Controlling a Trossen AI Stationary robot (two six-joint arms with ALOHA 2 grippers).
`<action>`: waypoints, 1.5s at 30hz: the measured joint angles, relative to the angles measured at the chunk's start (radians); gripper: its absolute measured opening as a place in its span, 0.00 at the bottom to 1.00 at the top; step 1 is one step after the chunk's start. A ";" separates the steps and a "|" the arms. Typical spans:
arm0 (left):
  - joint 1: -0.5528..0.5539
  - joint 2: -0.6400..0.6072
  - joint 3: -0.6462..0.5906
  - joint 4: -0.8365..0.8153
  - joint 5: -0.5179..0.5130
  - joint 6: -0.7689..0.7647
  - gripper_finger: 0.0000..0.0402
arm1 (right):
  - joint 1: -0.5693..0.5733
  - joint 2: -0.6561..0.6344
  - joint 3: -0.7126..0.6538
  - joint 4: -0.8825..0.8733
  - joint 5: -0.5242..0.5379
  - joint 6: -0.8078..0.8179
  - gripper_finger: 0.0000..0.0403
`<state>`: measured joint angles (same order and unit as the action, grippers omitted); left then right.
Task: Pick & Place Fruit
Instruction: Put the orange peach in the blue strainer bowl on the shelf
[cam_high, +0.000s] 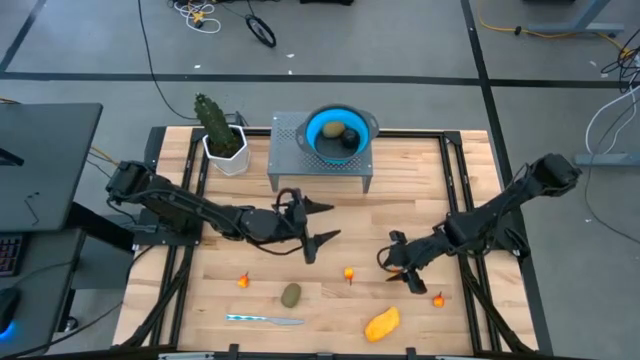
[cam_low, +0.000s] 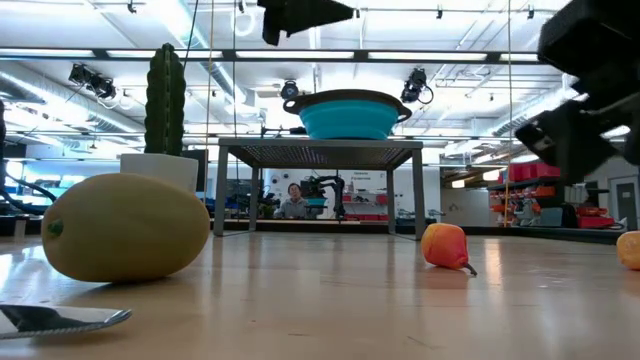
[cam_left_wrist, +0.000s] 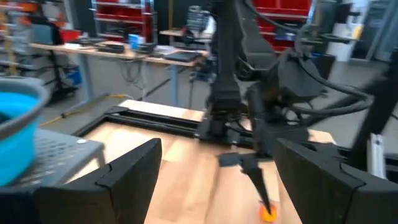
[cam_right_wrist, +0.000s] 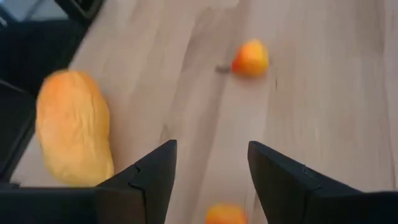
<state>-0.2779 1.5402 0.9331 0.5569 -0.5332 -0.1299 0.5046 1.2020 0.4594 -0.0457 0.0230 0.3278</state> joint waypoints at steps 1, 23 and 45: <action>0.000 0.000 -0.007 0.000 0.014 0.000 0.79 | 0.009 0.000 0.005 -0.027 0.009 0.015 0.53; -0.009 -0.001 -0.099 -0.047 -0.021 -0.047 0.79 | 0.210 0.079 0.009 -0.146 0.294 0.136 0.60; -0.008 -0.001 -0.099 -0.042 -0.023 -0.054 0.79 | 0.212 0.164 0.008 -0.139 0.291 0.108 0.45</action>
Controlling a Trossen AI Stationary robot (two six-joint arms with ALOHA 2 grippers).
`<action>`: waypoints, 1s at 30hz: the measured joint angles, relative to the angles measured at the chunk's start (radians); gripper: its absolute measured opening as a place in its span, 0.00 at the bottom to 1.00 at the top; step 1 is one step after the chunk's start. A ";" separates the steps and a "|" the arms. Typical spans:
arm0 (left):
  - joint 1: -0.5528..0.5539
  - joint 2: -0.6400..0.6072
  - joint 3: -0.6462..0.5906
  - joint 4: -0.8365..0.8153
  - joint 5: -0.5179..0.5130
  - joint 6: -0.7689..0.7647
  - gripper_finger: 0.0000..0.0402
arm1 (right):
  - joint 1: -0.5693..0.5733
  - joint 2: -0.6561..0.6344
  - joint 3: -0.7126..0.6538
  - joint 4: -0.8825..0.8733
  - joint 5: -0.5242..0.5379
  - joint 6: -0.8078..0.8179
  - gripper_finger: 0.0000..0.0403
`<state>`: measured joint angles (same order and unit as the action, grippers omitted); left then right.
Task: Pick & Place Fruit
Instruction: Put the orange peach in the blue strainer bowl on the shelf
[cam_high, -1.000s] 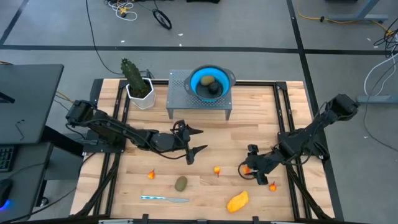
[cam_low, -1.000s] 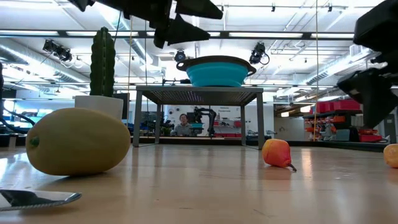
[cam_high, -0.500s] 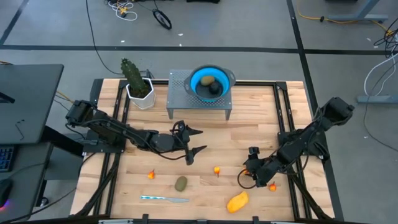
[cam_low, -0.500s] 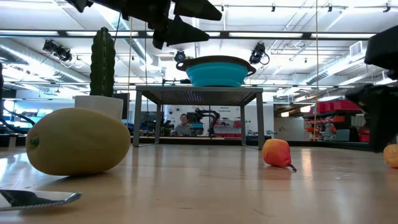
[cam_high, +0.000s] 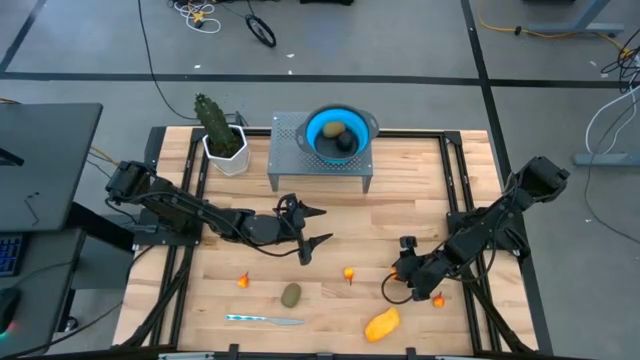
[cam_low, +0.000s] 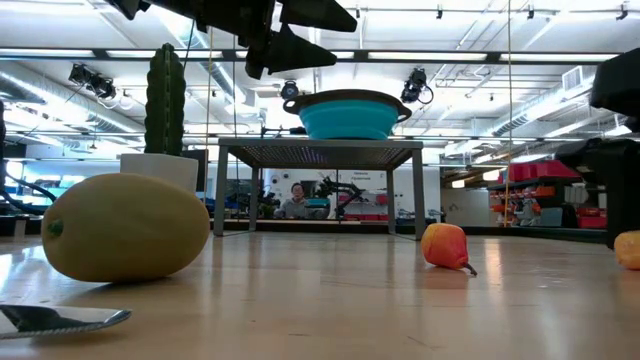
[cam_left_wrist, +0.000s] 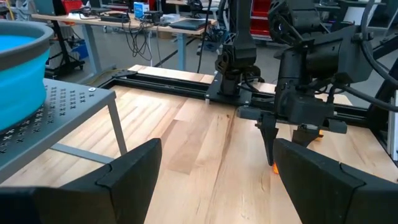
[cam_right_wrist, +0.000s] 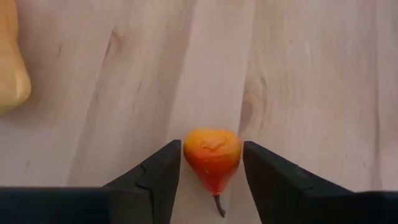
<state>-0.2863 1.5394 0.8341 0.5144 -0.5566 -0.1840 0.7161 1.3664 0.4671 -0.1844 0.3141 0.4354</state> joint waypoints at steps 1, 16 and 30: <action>0.000 0.000 0.000 0.000 0.000 0.000 0.79 | 0.000 0.007 0.000 0.000 0.000 -0.003 0.44; 0.000 0.000 0.000 -0.001 0.001 -0.003 0.79 | -0.009 0.059 -0.001 0.080 0.026 -0.003 0.42; 0.000 0.000 0.000 -0.001 0.001 -0.003 0.79 | -0.024 0.059 -0.001 0.147 0.045 0.013 0.33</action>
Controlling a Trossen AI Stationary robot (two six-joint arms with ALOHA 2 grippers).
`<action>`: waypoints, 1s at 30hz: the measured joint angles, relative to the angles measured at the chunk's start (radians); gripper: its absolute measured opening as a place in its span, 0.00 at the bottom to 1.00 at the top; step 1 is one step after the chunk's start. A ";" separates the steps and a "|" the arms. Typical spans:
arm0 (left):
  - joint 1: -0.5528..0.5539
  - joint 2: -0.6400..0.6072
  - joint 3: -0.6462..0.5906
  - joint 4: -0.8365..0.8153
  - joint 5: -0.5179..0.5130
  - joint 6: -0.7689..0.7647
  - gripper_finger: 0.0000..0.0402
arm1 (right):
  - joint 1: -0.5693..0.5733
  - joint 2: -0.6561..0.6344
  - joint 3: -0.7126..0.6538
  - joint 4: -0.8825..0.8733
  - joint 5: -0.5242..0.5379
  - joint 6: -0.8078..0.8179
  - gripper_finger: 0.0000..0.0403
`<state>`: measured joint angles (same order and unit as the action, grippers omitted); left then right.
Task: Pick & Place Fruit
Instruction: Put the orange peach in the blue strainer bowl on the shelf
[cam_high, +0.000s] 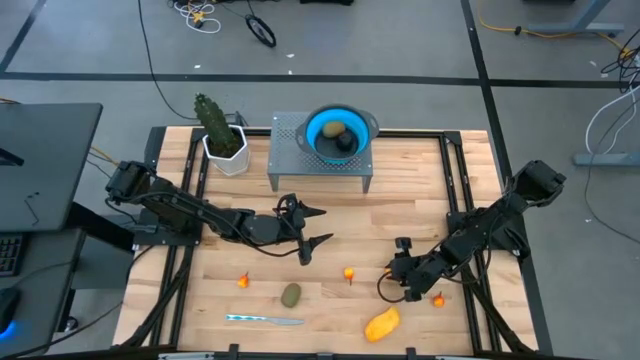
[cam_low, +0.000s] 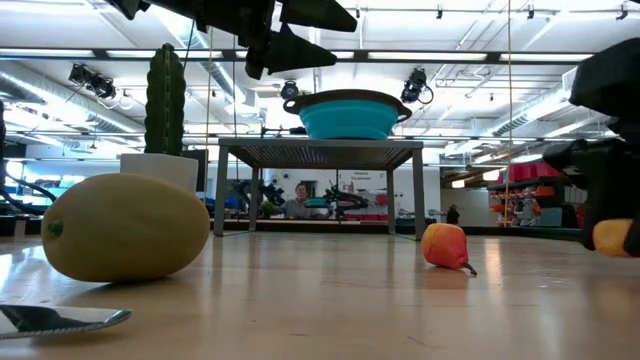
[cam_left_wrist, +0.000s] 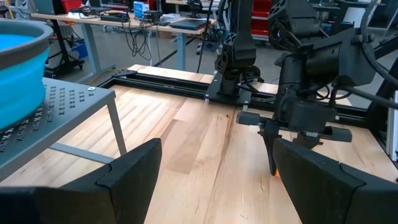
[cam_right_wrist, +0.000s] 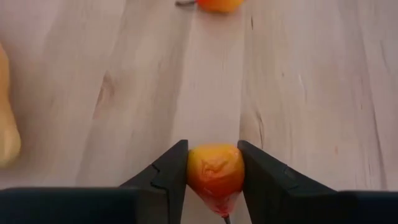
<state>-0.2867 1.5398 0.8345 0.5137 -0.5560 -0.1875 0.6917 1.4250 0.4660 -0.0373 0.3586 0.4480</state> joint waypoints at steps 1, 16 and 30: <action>0.000 0.000 0.000 0.000 0.000 0.000 0.79 | 0.000 0.000 0.000 0.010 0.003 0.000 0.33; 0.000 0.000 0.000 0.000 0.000 0.000 0.79 | -0.127 -0.068 0.000 0.325 0.244 -0.141 0.32; 0.000 0.000 0.000 0.000 0.000 0.000 0.79 | -0.528 -0.118 0.079 0.918 0.356 -0.745 0.32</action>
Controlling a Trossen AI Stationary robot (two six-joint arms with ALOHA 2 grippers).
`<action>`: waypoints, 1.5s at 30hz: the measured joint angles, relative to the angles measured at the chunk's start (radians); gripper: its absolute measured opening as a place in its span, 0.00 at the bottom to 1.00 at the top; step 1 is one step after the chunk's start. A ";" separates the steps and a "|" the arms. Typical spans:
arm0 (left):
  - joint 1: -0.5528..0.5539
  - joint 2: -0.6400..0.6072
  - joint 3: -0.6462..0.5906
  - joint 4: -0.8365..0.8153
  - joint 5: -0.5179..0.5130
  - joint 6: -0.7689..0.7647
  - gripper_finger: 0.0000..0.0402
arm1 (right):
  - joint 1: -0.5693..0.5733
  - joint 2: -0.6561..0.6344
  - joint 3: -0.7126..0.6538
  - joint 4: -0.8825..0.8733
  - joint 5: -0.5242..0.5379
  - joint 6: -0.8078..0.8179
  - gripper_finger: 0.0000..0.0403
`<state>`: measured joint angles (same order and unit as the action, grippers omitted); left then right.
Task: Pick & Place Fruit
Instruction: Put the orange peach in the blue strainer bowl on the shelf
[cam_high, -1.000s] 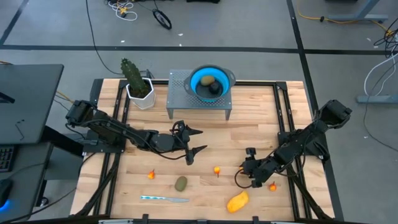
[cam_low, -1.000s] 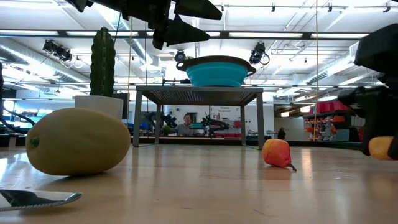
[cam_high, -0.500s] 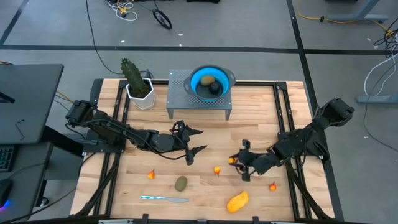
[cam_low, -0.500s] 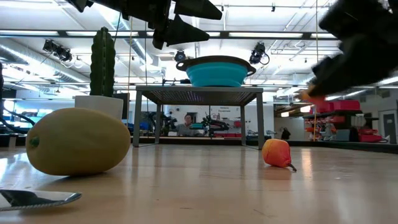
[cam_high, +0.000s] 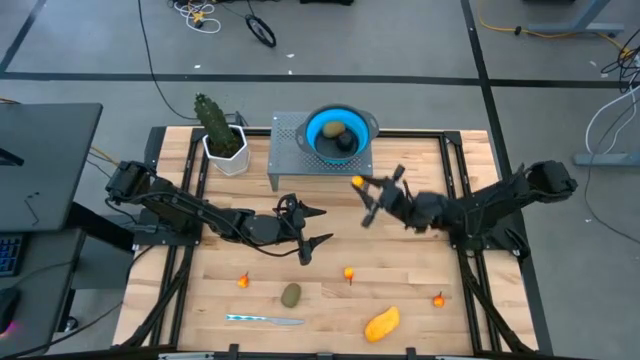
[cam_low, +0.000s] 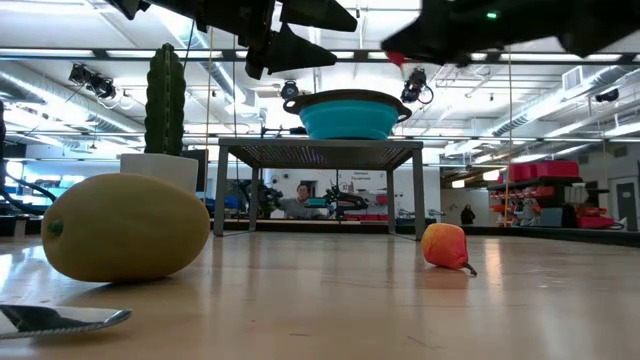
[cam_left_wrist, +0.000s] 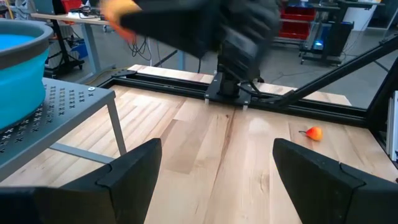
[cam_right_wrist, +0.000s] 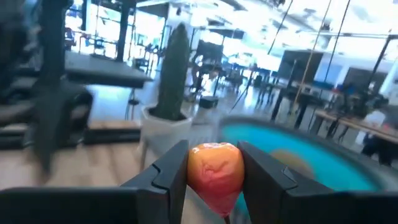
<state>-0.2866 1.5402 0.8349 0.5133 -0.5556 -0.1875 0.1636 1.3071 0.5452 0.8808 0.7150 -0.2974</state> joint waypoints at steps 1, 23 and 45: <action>0.000 0.000 0.000 0.000 0.000 0.000 0.79 | -0.033 0.001 0.028 -0.026 -0.042 -0.003 0.32; 0.002 0.000 0.000 0.023 0.000 -0.111 0.79 | -0.452 0.054 0.338 -0.480 -0.439 0.074 0.44; 0.062 0.002 0.031 0.072 0.419 -0.144 0.79 | -0.152 -0.152 0.339 -1.229 -0.722 0.285 0.55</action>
<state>-0.2243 1.5421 0.8658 0.5850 -0.1364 -0.3316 0.0116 1.1551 0.8841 -0.3478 -0.0067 -0.0121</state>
